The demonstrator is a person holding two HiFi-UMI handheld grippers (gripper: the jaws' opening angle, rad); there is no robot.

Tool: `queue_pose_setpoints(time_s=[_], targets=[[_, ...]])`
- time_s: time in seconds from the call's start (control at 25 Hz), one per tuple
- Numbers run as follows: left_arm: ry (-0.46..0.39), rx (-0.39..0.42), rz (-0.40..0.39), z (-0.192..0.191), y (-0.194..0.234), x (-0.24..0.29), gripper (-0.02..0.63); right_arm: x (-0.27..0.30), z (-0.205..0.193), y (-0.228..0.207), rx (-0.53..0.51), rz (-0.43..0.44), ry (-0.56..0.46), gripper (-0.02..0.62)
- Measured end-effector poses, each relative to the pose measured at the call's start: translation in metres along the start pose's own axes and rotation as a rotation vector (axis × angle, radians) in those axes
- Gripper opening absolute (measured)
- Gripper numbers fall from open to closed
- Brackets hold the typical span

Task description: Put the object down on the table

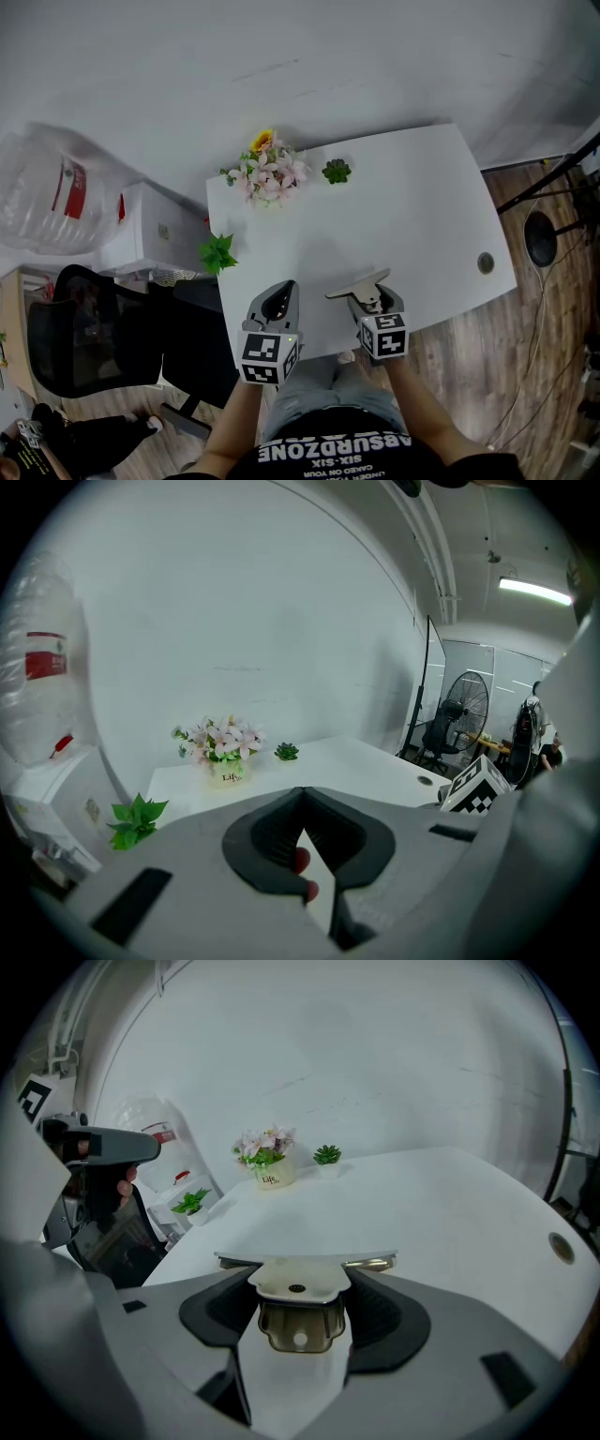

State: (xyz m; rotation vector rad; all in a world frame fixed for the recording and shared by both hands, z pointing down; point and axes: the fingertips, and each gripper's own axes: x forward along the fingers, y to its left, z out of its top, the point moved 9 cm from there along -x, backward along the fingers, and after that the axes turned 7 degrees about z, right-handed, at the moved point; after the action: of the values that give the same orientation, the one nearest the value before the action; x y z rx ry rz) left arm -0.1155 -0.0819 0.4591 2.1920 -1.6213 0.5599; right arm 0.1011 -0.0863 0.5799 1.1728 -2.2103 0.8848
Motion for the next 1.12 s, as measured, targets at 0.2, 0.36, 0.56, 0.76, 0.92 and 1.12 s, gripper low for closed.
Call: queue_pose_setpoints(time_s=[0.2, 0.36, 0.56, 0.76, 0.92, 1.12], targets=[[0.006, 0.003, -0.006, 0.001, 0.001, 0.003, -0.003, 0.005, -0.003, -0.002, -0.008, -0.012, 0.015, 0.285], [0.007, 0.006, -0.008, 0.001, 0.002, 0.006, -0.003, 0.009, -0.005, -0.004, -0.014, -0.019, 0.026, 0.285], [0.015, 0.008, -0.008, 0.001, 0.005, 0.008, -0.003, 0.014, -0.008, -0.005, -0.019, -0.027, 0.039, 0.285], [0.018, 0.008, -0.011, 0.001, 0.008, 0.012, -0.003, 0.020, -0.011, -0.005, -0.034, -0.040, 0.057, 0.285], [0.021, 0.009, -0.017, 0.001, 0.010, 0.014, -0.003, 0.023, -0.012, -0.005, -0.054, -0.047, 0.066, 0.285], [0.023, 0.008, -0.024, 0.001, 0.012, 0.017, -0.003, 0.027, -0.013, -0.004, -0.080, -0.055, 0.076, 0.285]])
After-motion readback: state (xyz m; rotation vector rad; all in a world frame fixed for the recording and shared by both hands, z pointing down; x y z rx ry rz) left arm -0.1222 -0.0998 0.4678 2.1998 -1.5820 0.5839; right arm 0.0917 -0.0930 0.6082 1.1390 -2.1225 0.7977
